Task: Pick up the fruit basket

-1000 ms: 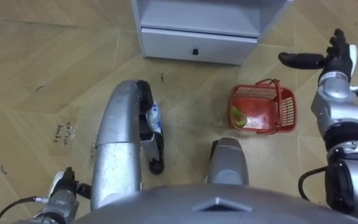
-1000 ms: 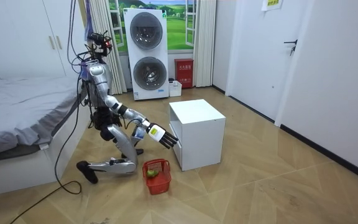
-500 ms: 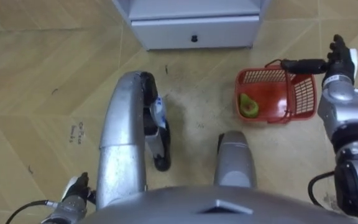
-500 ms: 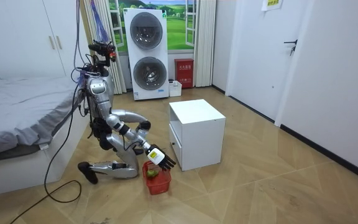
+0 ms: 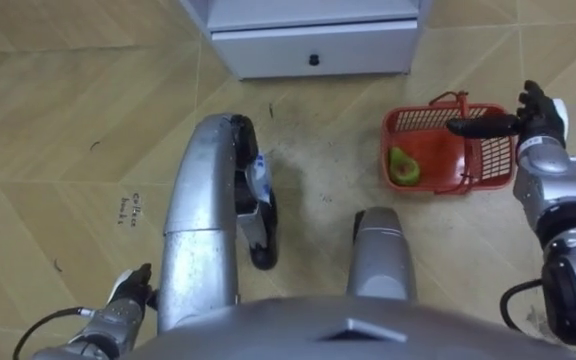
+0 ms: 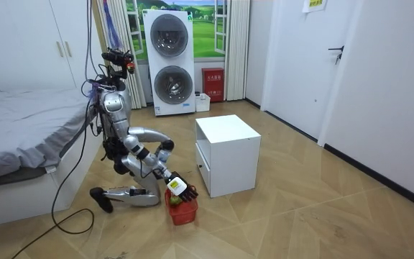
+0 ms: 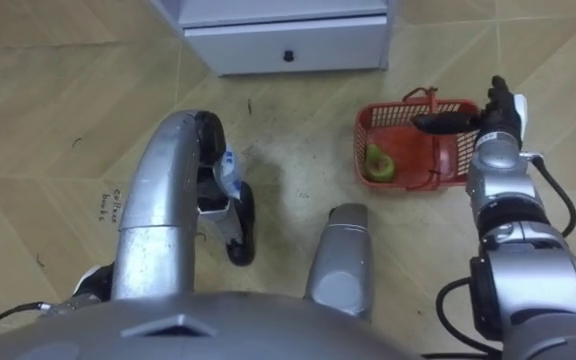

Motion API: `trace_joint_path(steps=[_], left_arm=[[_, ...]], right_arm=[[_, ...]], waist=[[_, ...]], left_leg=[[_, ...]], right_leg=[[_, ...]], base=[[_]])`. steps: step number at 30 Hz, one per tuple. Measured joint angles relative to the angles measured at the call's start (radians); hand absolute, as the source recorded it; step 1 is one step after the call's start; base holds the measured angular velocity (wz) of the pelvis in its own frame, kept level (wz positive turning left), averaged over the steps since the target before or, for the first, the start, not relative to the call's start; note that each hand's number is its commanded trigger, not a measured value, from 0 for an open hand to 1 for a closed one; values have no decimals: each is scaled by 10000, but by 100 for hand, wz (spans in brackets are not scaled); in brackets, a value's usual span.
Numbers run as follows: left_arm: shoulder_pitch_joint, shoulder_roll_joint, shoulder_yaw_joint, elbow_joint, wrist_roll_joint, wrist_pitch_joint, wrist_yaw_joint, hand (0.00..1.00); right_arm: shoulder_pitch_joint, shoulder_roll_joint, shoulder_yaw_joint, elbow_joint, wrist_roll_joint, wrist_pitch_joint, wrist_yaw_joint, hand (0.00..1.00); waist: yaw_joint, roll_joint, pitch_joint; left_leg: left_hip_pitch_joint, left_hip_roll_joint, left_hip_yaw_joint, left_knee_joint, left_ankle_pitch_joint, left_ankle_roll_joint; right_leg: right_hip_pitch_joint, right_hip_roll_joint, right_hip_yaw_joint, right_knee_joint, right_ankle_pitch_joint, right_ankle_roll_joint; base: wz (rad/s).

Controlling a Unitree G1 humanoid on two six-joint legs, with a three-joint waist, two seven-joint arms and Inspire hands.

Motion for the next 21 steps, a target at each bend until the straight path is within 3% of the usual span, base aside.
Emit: trace_joint_path(steps=[8, 21], left_arm=[[63, -1, -37, -10, -247, 79, -73, 0], [205, -24, -204, -50, -250, 214, -80, 0]], right_arm=[[-138, -12, 102, 512, 272, 10, 135, 0], [-166, -16, 396, 1066, 339, 113, 230, 0]], waist=[[228, 53, -3], [255, 81, -7]], left_leg=[[-125, 116, 6, -16, 0, -2], [-252, 189, -54, 25, 4, -10]], right_leg=[[-158, 82, -1, -10, -2, 4], [-233, 178, -68, 2, -21, 44]], base=[[0], [0]])
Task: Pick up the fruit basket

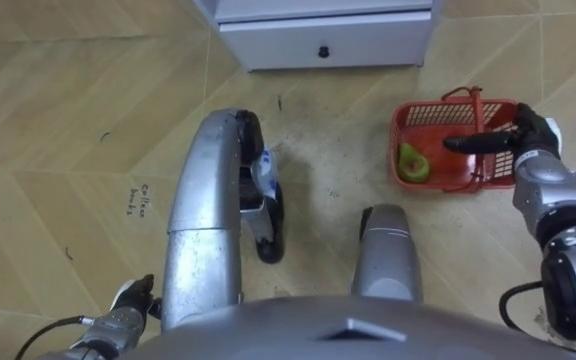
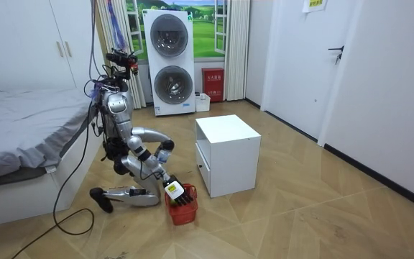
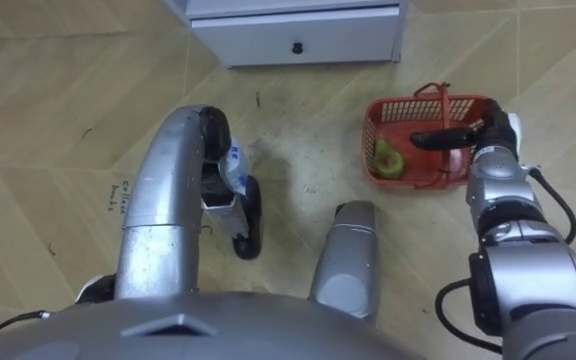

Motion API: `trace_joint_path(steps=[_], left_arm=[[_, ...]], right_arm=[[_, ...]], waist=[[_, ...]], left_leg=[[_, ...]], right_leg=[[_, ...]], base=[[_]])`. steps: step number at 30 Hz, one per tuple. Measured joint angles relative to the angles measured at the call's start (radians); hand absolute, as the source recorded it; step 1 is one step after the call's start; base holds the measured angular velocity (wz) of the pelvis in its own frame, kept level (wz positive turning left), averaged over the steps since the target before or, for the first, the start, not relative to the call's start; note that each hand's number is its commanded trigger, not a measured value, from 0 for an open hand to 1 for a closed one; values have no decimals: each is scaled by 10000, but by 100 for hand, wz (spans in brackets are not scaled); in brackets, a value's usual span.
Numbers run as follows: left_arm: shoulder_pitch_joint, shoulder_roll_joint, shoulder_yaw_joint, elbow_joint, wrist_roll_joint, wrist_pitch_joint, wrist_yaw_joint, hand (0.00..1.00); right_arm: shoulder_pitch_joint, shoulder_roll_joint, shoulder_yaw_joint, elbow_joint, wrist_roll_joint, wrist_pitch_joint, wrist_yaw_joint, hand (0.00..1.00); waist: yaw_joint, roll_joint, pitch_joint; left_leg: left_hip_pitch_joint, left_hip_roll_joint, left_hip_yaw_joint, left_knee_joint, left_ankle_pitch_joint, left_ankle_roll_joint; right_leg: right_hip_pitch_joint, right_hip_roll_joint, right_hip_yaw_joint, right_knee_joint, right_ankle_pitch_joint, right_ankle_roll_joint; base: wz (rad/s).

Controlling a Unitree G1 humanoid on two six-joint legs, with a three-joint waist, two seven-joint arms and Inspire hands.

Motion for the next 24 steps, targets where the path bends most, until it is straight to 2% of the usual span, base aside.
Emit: trace_joint_path(steps=[8, 16, 17, 18, 19, 24], left_arm=[[-148, 7, 27, -24, 7, -19, -185, 0], [-279, 8, 27, -15, 6, -59, -486, 0], [-290, 9, 28, -15, 6, -51, -512, 0], [-297, 9, 28, -15, 6, -44, -552, 0], [-308, 9, 28, -15, 6, -43, -644, 0], [-326, 9, 36, -15, 10, -42, -740, 0]], right_arm=[[4, -40, 2, 170, 29, 4, 588, 0], [27, -40, 13, 759, 64, 15, 1124, 0], [30, -40, 12, 833, 114, 23, 1176, 47], [32, -39, 12, 862, 137, 26, 1193, 82], [32, -39, 12, 889, 155, 31, 1225, 100], [32, -39, 9, 893, 149, 31, 1445, 100]], waist=[[348, 163, -10], [469, 122, 14], [469, 123, 13], [469, 121, 14], [469, 112, 19], [474, 140, 3]], left_leg=[[-154, -88, 12, -25, 25, -48], [-157, -201, 22, -69, 58, -99], [-157, -206, 22, -74, 60, -102], [-158, -206, 21, -75, 61, -103], [-158, -207, 22, -77, 62, -104], [-166, -208, 9, -76, 64, -110]], right_leg=[[-108, -74, -61, 0, -1, 3], [-78, -167, -110, -19, 1, 5], [-79, -172, -118, -20, 1, 5], [-79, -172, -119, -20, 1, 5], [-80, -174, -121, -20, 1, 5], [-80, -168, -137, -23, 1, 6]], base=[[3], [2], [0], [0], [0], [0]])
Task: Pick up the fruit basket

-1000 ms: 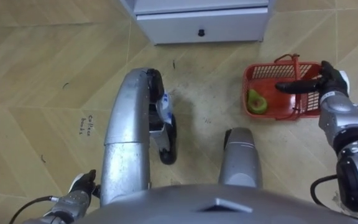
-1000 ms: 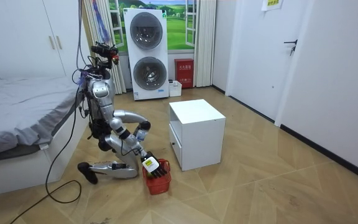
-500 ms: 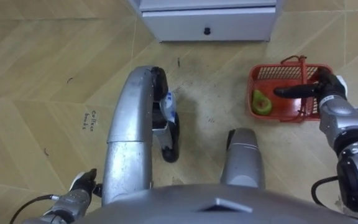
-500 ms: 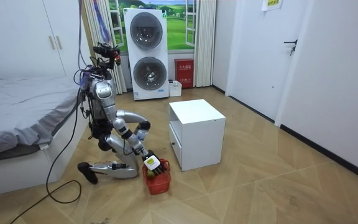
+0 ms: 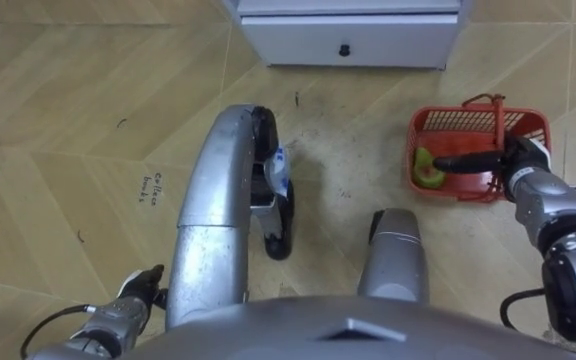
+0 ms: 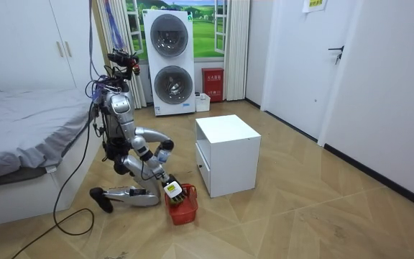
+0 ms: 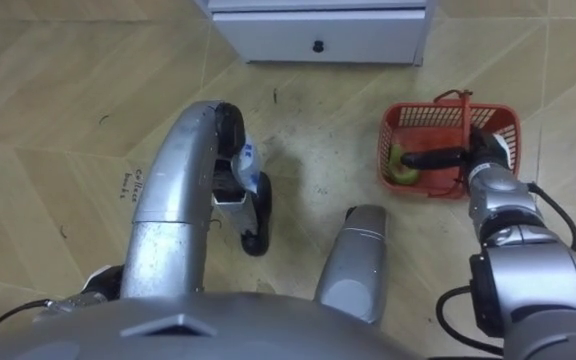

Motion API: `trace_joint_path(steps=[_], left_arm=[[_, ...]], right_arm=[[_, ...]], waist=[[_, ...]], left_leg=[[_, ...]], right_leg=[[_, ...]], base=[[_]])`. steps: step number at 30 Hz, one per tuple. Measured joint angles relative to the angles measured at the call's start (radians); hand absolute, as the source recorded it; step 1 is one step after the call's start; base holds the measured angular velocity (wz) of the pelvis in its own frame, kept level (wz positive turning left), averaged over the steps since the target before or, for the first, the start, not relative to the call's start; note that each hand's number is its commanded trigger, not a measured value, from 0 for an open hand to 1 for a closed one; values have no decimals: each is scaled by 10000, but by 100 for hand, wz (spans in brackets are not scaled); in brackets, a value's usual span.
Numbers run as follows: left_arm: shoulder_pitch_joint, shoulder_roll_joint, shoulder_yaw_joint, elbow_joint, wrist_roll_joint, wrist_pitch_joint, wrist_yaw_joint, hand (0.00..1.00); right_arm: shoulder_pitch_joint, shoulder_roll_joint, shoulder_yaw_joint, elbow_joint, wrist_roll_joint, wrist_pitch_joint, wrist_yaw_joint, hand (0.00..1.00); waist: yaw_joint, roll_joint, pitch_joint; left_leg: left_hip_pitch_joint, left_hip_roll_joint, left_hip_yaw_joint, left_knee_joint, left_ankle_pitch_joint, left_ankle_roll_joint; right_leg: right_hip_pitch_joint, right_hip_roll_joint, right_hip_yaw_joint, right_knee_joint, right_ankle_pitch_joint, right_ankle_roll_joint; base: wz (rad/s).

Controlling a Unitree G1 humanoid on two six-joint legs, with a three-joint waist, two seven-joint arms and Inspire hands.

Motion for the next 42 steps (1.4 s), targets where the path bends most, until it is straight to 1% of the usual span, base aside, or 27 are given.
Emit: trace_joint_path(steps=[3, 10, 15, 18, 28, 34, 36, 38, 39, 41, 42], left_arm=[[-1, 0, -3, 4, -3, 5, -125, 0], [-29, -1, -4, 4, -4, 19, -142, 0], [-160, 0, -3, 19, -2, 37, -325, 0], [-264, 0, -7, 24, -5, 37, -343, 0], [-599, -1, -17, 54, -5, 71, -342, 0], [-611, -1, -5, 50, -13, 73, -339, 0], [-611, 7, -2, 38, -18, 73, -333, 0], [-628, 11, 0, 27, -18, 66, -331, 0], [-639, 11, 48, 26, -12, 65, -328, 0], [-730, 9, 184, 28, -4, 58, -329, 0], [-743, 14, 199, 28, 17, 58, -328, 0]], right_arm=[[-1, -3, 208, 0, 78, 3, 87, 100], [-2, -6, 206, 33, 206, 7, 256, 100], [-1, -5, 207, 260, 173, 7, 296, 100], [-2, -4, 206, 317, 173, 10, 285, 100], [-4, 14, 273, 344, 151, 10, 68, 100], [-1, 21, 380, 346, 150, 12, -5, 100], [-2, 47, 499, 328, 179, 14, -40, 100], [-4, 88, 501, 264, 173, 16, -69, 100], [-4, 99, 500, 212, 169, 33, -72, 100], [-33, 75, 493, 70, 85, 78, -80, 100], [-64, 69, 497, 68, 72, 78, -79, 100]], waist=[[30, -2, 1], [29, -44, 26], [29, -46, 27], [25, -70, 41], [30, -51, 30], [21, -149, 87], [9, -222, 90], [7, -348, 92], [7, -389, 79], [2, -450, 108], [5, -484, 106]], left_leg=[[5, 1, -16, 3, 2, -4], [8, 20, -17, 1, 3, -5], [7, 22, -18, 8, 3, -6], [-5, 20, -17, 13, 2, -5], [-31, -2, -34, 75, -3, 5], [27, -29, -80, 100, -2, 4], [99, -47, -107, 111, -2, 4], [178, -58, -161, 151, -5, 9], [207, -61, -206, 180, -6, 11], [214, -57, -300, 262, -15, 27], [214, -63, -317, 274, -19, 35]], right_leg=[[7, 15, -9, 1, 0, 0], [4, 21, -7, 1, 0, 1], [3, 33, 3, 5, 0, 1], [-3, 35, 5, 6, 0, 1], [19, 47, 20, 13, -2, 4], [126, 72, 7, 5, -4, 8], [232, 77, -2, -9, -4, 8], [352, 106, -31, -11, -4, 9], [421, 128, -66, -12, -4, 9], [517, 210, -139, -11, -3, 9], [541, 224, -146, -12, -3, 9]], base=[[0], [0], [0], [0], [0], [0], [0], [0], [0], [0], [0]])
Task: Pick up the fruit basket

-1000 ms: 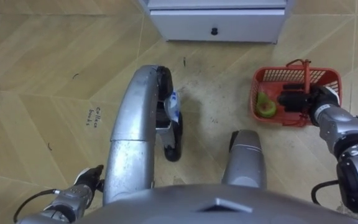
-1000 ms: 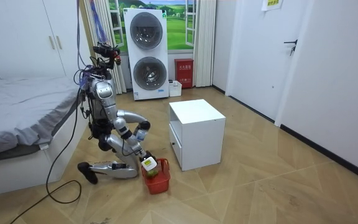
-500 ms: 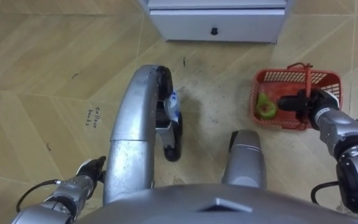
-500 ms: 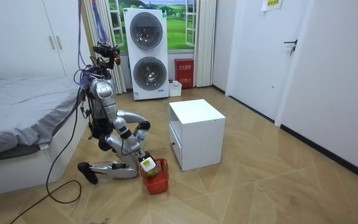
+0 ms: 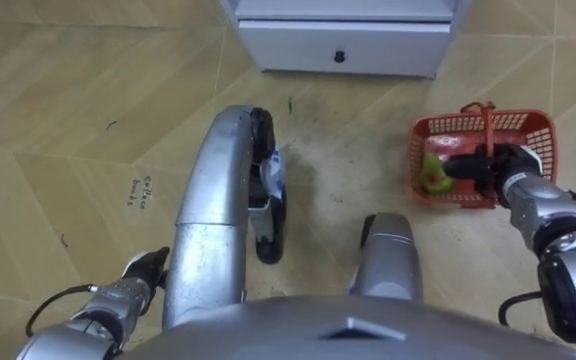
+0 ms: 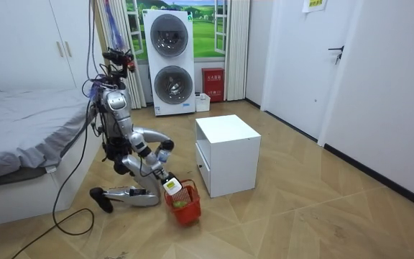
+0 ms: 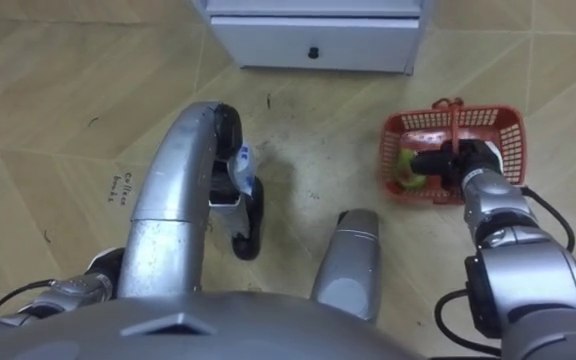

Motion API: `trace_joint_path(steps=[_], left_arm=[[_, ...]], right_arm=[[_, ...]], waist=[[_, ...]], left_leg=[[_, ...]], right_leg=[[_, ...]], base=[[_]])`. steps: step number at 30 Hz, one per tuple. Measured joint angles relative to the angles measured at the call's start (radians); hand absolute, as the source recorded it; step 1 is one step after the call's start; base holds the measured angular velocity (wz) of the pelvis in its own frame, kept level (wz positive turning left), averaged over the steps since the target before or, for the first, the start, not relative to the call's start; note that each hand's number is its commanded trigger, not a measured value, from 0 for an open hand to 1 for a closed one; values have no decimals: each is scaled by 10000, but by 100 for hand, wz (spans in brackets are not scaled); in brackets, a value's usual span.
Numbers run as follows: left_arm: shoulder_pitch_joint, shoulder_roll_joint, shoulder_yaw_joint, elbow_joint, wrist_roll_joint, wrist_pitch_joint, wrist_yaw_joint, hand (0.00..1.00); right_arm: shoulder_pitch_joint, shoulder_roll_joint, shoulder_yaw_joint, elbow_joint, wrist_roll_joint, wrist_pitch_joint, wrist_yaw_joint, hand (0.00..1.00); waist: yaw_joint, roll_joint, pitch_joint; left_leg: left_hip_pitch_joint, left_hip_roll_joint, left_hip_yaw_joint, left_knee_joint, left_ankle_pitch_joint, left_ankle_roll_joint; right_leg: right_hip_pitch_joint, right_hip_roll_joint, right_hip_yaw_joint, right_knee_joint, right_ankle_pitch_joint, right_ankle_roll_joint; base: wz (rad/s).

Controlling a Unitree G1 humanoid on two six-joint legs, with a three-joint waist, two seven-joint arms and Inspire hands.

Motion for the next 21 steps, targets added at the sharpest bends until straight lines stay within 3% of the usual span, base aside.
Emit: trace_joint_path(steps=[3, 8, 12, 13, 15, 16, 19, 20, 21], left_arm=[[-135, 34, 53, -22, 126, 1, -21, 0], [-278, 97, 474, -202, 125, 1, 1, 0], [-615, 258, 590, -206, 118, 1, 33, 0], [-712, 280, 720, -211, 128, 15, 52, 0], [-731, 287, 1100, -225, 352, 57, 124, 0], [-711, 282, 1316, -238, 498, 164, 244, 0], [-472, 283, 1585, -853, 540, 464, 437, 0], [-265, 324, 1673, -926, 541, 504, 470, 0], [14, 347, 1739, -965, 540, 548, 485, 0]], right_arm=[[-30, -43, -2, -197, -14, 16, 22, 100], [-54, -77, -11, -1291, -93, 32, 43, 100], [-53, -39, 195, -1763, 125, 64, 62, 100], [-52, 0, 198, -1859, 127, 73, 71, 100], [-43, 75, 352, -1988, 83, 138, 79, 100], [-20, 142, 471, -2157, 85, 257, 83, 100], [-20, 175, 633, -2656, 271, 416, 101, 100], [-19, 307, 674, -2790, 264, 446, 60, 100], [-14, 422, 729, -2852, 259, 449, 31, 100]], waist=[[-27, -19, -10], [-69, -177, 33], [-108, -368, -34], [-95, -361, -39], [29, -331, -52], [33, -315, -75], [55, -172, -154], [128, -131, -161], [220, -97, -140]], left_leg=[[112, -181, -239, 108, -50, 81], [481, -520, -529, 271, -306, 127], [915, -607, -553, 142, -395, 301], [1043, -607, -673, 97, -393, 305], [1325, -503, -861, 90, -373, 343], [1600, -336, -924, -53, -354, 382], [2401, 1, -1240, -1351, -207, 639], [2878, 301, -1321, -1796, 261, 1011], [3058, 485, -1351, -1702, 798, 1258]], right_leg=[[386, 47, -246, -152, 2, 2], [984, 140, -302, -510, 11, 16], [1513, 274, -335, -1192, -139, 133], [1645, 449, -336, -1513, -188, 105], [1901, 778, -247, -2090, -242, 58], [2064, 987, -205, -2646, -241, 58], [2344, 1348, -333, -5033, -218, 83], [2792, 1570, -305, -6423, -109, 195], [3171, 1693, -280, -7187, -28, 187]], base=[[5], [-4], [1], [-22], [-38], [-44], [-54], [-69], [-73]])
